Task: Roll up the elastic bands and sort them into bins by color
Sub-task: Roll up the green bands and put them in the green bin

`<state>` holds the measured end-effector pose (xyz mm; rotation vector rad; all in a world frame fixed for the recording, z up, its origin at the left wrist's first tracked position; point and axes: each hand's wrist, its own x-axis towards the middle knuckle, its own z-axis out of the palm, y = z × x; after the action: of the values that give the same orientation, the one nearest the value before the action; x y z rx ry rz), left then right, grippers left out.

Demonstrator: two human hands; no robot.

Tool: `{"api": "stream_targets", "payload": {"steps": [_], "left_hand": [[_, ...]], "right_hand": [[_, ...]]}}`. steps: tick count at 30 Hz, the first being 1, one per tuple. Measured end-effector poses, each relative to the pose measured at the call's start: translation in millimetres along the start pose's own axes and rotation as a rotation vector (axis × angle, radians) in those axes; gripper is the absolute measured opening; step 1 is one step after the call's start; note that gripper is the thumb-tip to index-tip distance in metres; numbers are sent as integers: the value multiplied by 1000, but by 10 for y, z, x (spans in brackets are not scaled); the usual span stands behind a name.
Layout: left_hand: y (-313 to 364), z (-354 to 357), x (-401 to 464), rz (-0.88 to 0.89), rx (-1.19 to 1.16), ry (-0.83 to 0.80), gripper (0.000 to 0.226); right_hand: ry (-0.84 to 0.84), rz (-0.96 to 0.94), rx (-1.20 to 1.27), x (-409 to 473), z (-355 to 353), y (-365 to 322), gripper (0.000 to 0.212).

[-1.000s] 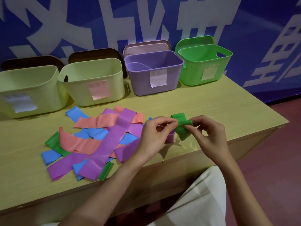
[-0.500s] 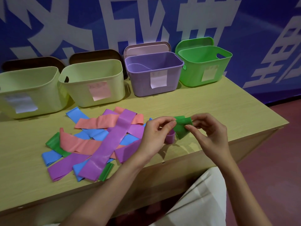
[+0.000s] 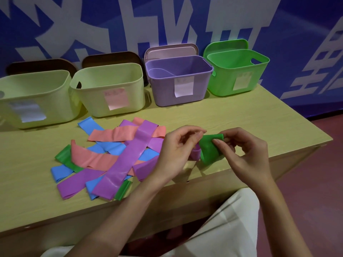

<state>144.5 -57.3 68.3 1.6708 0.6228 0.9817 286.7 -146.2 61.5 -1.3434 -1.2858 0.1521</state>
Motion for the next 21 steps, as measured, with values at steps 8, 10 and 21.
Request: {"api": "stream_targets", "payload": {"steps": [8,10,21], "left_hand": [[170,-179,-121,91,-56,54,20],[170,-243,-171,75,-58,101,16],[147,-596,-561,-81,85,218,36]], "right_hand": [[27,-16,103,-23,129,-331,9],[13,-17,141,-60,226,-359,12],[-85,55,231,-301,754,-376,13]]}}
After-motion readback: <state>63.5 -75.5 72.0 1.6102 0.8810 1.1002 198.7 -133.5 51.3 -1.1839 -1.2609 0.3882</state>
